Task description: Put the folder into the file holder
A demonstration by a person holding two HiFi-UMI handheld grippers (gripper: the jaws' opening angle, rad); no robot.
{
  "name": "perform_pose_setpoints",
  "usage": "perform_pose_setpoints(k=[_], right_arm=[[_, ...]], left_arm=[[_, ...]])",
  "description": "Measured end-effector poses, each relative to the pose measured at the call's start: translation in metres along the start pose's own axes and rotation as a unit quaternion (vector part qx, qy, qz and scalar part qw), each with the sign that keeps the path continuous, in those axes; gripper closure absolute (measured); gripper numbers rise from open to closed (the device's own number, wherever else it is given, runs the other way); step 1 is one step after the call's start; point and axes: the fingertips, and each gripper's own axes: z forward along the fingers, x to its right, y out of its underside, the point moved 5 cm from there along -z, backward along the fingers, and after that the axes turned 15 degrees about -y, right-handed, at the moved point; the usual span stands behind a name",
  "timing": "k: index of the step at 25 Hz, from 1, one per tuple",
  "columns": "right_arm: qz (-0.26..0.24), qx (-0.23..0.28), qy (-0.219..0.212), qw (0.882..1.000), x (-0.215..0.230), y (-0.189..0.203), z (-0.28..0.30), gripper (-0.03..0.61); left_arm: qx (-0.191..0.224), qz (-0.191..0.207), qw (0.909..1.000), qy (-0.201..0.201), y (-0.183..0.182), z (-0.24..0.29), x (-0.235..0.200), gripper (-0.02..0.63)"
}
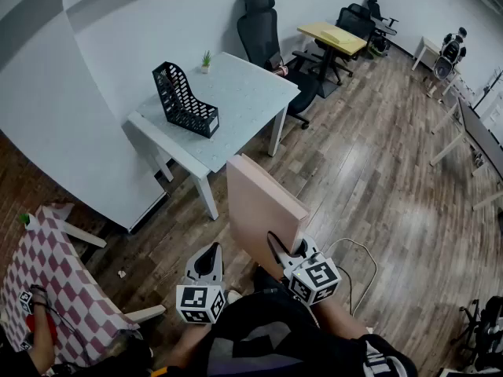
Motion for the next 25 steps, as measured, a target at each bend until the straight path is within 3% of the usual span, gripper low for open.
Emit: perform_pose_setpoints(k=[14, 25], right_arm=[[0.008, -0.006, -0.015, 1.000, 0.014, 0.008, 0.022, 0.448], [0.037, 0.001, -0.065, 0.997, 0.070, -0.017, 0.071, 0.445]], left_arm=[[-0.006, -0.008, 0.9998, -0.018, 0.000, 0.016, -0.016, 0.607], [-0.016, -0.020, 0.9980, -0.058, -0.021, 0.073, -0.023, 0.607]])
